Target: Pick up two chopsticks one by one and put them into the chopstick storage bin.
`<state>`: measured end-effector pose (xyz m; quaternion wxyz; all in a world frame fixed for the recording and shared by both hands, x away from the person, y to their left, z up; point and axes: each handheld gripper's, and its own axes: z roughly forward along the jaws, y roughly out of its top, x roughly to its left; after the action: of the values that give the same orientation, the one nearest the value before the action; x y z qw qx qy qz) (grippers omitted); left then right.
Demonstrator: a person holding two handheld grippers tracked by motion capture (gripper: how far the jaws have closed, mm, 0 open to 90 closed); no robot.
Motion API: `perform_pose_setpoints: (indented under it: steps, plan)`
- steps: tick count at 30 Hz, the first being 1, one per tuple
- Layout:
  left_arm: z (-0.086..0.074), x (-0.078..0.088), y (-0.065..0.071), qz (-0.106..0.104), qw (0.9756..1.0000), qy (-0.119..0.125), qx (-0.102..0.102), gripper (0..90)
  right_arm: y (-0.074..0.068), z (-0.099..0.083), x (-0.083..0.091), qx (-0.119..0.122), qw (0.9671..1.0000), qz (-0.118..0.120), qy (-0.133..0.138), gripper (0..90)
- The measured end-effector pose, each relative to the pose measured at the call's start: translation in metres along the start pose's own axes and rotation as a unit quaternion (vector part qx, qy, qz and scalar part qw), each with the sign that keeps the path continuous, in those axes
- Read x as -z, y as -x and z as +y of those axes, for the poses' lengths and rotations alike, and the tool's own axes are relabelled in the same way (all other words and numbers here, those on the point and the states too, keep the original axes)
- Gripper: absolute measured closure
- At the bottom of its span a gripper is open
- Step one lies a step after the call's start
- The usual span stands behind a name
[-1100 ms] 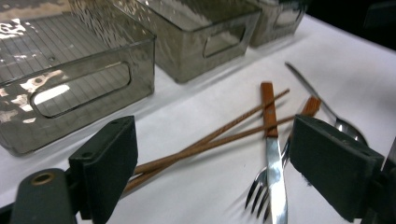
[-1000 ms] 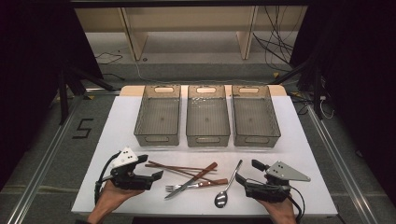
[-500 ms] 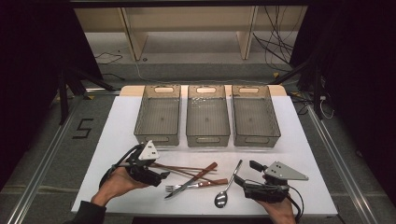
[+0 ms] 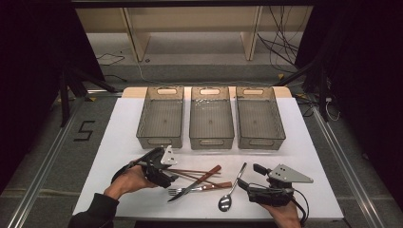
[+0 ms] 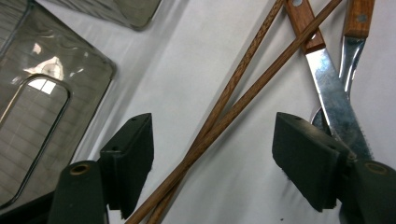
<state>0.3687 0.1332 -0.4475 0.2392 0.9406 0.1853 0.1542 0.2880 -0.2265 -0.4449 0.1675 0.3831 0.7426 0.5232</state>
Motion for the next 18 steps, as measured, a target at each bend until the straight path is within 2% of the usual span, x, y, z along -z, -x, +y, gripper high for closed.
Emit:
perform_pose_setpoints:
  steps: [6, 18]
  plan:
    - [0.003, -0.009, 0.002, -0.003, 0.9992, -0.019, -0.034, 37.3, 0.000, 0.000, 0.000, -0.002, 1.0000, 0.003, -0.002, 22.5]
    - [0.007, -0.021, 0.005, 0.003, 0.9968, -0.033, -0.073, 49.9, 0.001, 0.000, -0.001, -0.006, 0.9999, 0.007, -0.004, 22.7]
